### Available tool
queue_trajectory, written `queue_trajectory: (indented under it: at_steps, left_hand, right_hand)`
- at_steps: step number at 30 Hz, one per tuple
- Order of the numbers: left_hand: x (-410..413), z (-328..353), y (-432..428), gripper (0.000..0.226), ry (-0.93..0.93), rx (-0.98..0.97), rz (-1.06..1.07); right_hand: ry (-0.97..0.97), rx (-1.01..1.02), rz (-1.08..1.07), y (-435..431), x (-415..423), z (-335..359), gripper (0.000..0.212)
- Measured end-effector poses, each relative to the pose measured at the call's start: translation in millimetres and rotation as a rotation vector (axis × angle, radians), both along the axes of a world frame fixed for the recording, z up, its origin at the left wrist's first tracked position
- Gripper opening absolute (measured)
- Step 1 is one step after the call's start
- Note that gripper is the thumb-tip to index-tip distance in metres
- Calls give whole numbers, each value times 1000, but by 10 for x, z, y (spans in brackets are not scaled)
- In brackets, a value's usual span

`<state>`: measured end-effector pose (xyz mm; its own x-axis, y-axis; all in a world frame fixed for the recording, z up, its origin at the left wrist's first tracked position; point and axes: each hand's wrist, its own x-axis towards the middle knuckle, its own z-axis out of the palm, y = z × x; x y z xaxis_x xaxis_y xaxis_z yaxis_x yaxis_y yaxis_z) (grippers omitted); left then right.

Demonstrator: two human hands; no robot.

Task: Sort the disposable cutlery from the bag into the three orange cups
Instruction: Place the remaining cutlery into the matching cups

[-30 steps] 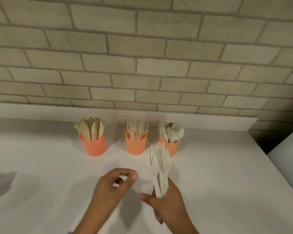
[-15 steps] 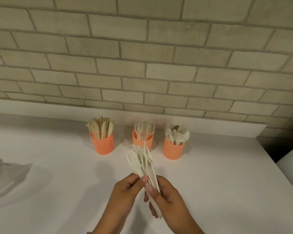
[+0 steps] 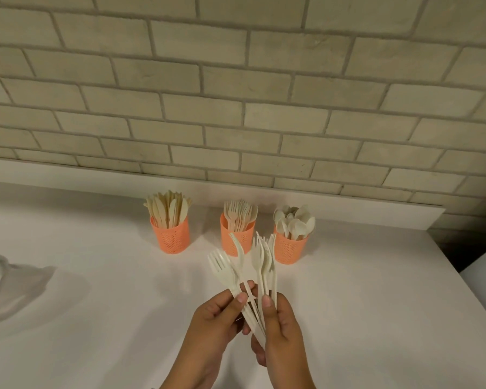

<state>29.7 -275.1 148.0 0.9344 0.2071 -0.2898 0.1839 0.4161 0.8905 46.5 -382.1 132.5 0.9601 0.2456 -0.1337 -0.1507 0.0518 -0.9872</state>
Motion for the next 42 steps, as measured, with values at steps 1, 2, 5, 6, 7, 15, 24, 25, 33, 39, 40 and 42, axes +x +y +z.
queue_trajectory:
  at_steps: [1, 2, 5, 6, 7, 15, 24, 25, 33, 39, 40, 42]
  left_hand:
    - [2, -3, -12, 24, 7, -2, 19]
    - [1, -8, -23, 23, 12, 2, 39]
    - [-4, -4, -42, 19, 4, 40, 61]
    - [-9, 4, -44, 18, -5, 66, 55]
    - [-13, 11, -41, 17, -12, 99, 47]
    - [19, 32, 38, 18, 3, 176, -12]
    - [711, 254, 417, 11, -97, 282, 152]
    - [877, 267, 500, 10, -123, 318, 188]
    - [1954, -271, 652, 35, 5, 656, 265]
    - [2059, -588, 633, 16, 89, 759, 47]
    - [2054, -583, 643, 12, 88, 752, 39]
    - [1991, -542, 652, 2, 66, 726, 28]
  right_hand:
    - [-11, 3, -9, 1, 0, -1, 27]
    - [-19, 8, -13, 2, 4, 3, 27]
    - [-22, -4, 3, 2, 35, -3, 26]
    - [-16, -13, 18, 2, 42, -7, 24]
    - [-8, -21, 35, 1, 45, -7, 21]
    - [29, 41, 77, -18, 99, -166, 37]
    - [140, 84, -81, -282, 265, -405, 22]
    - [155, 95, -87, -326, 277, -419, 22]
    - [187, 166, -130, -511, 316, -374, 22]
    - [259, 287, -110, -529, 317, -270, 23]
    - [276, 313, -91, -530, 313, -246, 23]
    - [306, 368, -42, -526, 305, -198, 27]
